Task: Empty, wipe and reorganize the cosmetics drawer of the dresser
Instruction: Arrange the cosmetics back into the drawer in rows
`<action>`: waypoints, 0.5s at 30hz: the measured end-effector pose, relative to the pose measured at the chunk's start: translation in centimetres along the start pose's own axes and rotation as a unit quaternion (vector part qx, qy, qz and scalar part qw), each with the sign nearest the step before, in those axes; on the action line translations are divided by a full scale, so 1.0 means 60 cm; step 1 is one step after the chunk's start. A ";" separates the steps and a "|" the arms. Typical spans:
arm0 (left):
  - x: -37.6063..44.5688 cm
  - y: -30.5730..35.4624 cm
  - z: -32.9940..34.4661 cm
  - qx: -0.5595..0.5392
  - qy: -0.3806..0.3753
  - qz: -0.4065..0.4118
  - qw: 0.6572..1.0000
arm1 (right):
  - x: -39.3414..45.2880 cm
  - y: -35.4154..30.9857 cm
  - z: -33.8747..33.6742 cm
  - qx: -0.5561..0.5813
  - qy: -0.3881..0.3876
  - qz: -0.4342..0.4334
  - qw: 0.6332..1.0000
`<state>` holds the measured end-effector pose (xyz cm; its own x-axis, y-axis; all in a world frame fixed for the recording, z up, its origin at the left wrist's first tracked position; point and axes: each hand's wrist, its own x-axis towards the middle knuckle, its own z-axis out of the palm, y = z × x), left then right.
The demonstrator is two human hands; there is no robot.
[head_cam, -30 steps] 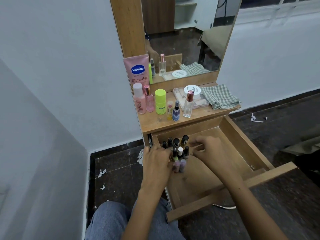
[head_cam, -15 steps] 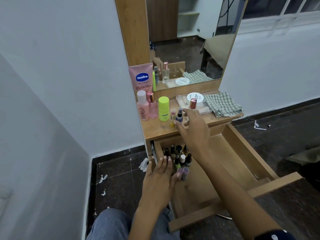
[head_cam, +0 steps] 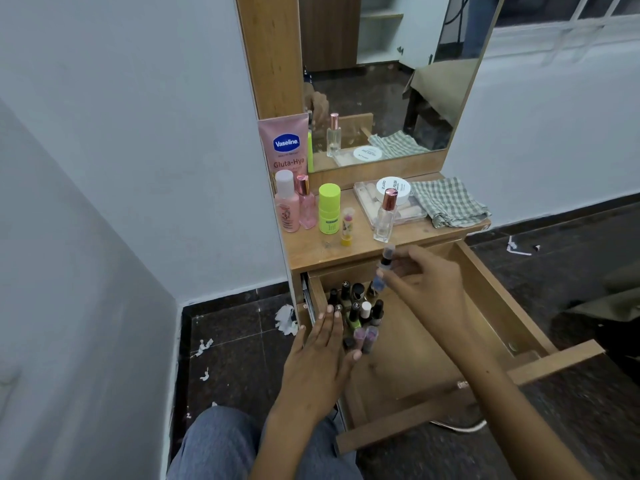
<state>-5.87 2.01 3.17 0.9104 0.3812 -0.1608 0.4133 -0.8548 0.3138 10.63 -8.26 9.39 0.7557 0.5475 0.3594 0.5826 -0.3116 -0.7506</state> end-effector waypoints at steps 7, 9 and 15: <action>-0.005 -0.005 0.009 -0.009 0.008 0.006 1.000 | -0.042 0.082 0.009 -0.125 -0.208 0.080 0.967; -0.005 -0.006 0.009 -0.007 0.007 0.008 1.000 | -0.045 0.090 0.018 -0.132 -0.244 0.083 0.957; -0.007 -0.009 0.010 -0.014 0.002 0.009 1.000 | -0.051 0.097 0.030 -0.124 -0.268 0.090 0.951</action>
<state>-6.49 2.11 2.50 0.9174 0.3684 -0.1506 0.3980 -0.8512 0.3422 11.16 -10.38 2.93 0.6277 0.7644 -0.1475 0.5604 -0.5752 -0.5959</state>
